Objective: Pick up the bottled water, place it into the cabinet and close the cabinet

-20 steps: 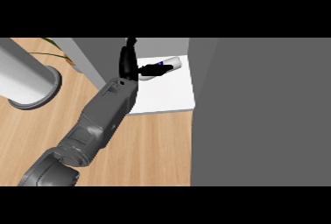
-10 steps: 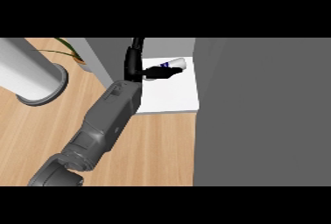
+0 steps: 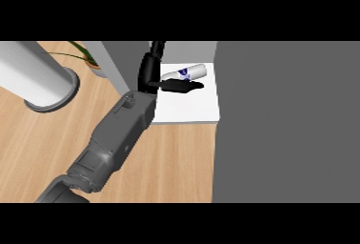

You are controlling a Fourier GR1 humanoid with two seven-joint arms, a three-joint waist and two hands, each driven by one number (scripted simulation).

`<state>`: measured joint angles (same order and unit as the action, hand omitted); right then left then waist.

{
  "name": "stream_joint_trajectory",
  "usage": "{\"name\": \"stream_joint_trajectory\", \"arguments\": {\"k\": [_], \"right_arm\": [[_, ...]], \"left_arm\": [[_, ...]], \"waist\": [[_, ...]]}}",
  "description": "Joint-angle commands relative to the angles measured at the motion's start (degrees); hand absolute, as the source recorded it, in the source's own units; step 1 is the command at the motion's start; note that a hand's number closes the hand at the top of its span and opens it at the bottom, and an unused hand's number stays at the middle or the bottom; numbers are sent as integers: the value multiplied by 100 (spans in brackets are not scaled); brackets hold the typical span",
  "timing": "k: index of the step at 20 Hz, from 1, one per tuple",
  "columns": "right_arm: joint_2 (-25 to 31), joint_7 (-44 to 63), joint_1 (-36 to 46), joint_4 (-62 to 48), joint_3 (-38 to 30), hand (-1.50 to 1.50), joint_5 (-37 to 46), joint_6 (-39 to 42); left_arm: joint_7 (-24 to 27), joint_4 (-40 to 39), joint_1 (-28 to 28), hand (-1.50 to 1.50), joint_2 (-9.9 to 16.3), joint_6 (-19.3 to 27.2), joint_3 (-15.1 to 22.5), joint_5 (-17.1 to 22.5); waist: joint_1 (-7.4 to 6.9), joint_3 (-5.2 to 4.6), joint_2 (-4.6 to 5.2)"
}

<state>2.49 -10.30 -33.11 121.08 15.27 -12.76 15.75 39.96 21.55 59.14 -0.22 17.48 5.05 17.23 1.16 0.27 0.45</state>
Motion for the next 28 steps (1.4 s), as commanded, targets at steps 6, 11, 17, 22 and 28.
{"name": "stream_joint_trajectory", "arguments": {"k": [6, 11, 17, 22, 28], "right_arm": [[37, -15, -240, 188, -27, -150, -90, -39], [89, 26, -321, 146, -3, -150, -78, -18], [114, 77, -455, 469, 148, -150, 37, -59], [300, 169, -299, 469, -151, -150, -163, 21], [810, -111, -674, 671, 329, 150, 558, 535]], "left_arm": [[-557, 1753, -1387, -150, 34, -274, 313, 501], [-740, 2882, -2340, -150, 129, -424, 746, 724], [-1459, 5091, -3615, -150, 218, 38, 1445, 657], [-2187, 7215, -4891, -150, 470, 329, 2165, 526], [-2556, 8947, -6034, -150, 916, 652, 2742, 217]], "waist": [[-364, -24, -164], [-421, -25, -165], [-425, -23, -168], [-324, -21, -116], [-189, -25, -101]]}}
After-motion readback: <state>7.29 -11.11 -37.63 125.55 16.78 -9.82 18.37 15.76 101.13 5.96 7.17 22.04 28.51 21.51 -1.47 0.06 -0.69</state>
